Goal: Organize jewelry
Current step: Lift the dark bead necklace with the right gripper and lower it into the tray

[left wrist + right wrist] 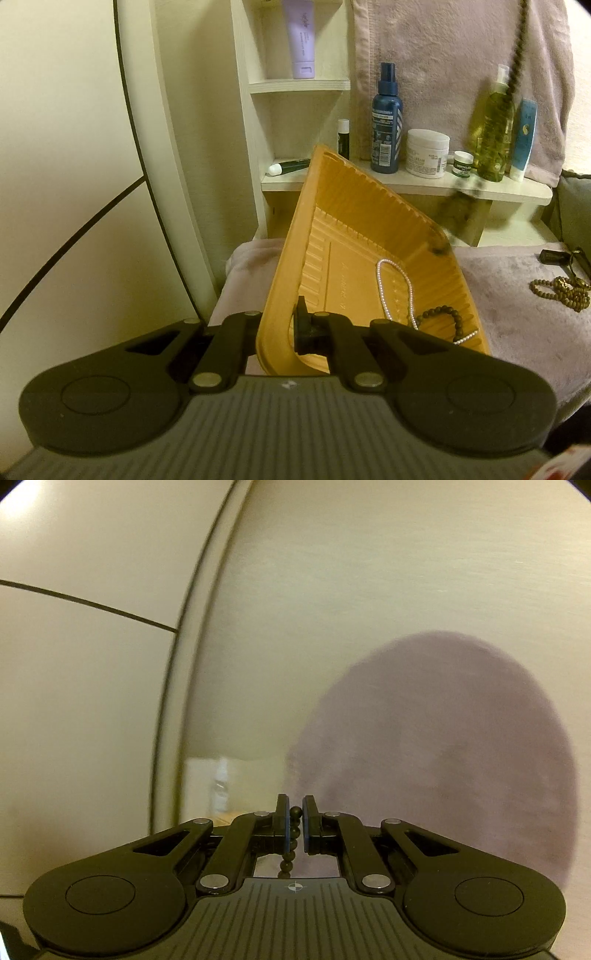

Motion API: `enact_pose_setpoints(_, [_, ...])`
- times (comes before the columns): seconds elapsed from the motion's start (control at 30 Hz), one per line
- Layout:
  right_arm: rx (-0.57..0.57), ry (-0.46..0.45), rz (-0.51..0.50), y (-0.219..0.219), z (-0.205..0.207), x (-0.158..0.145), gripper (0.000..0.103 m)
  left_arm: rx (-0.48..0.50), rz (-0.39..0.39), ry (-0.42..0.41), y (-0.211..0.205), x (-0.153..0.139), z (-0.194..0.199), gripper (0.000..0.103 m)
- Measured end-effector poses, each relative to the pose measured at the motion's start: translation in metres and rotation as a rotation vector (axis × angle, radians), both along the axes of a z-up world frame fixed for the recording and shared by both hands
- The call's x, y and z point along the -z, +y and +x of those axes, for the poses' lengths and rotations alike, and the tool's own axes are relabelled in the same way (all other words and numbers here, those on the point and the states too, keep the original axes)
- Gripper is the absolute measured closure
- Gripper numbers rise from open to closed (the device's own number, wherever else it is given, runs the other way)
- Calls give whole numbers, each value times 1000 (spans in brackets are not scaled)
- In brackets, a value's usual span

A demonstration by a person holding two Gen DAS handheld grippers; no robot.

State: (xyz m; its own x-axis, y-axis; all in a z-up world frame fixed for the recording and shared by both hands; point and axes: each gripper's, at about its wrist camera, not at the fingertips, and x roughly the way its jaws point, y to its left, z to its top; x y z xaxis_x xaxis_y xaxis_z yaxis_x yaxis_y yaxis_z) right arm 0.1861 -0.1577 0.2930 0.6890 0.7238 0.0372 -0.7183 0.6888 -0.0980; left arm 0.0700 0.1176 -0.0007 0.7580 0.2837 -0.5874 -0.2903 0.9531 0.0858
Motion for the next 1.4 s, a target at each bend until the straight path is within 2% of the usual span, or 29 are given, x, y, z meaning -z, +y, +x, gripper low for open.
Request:
enact_pose_setpoints(0.23, [-120,4,-43,59,1,0,96,-2,-9,0,2,1,0,98])
enact_pose_setpoints(0.47, [-171,69,-109,102,15,26,96,-6,-18,-2,5,3,0,98])
enact_pose_setpoints(0.7, [-177,196,-162,118,32,77,96,-11,-22,-2,8,4,-2,98])
enact_pose_setpoints(1.07, [-250,476,-270,127,46,172,96,-13,-22,0,9,4,-2,98])
enact_pose_setpoints(1.4, [-292,626,-321,136,54,226,96,-15,-25,1,11,6,-2,98])
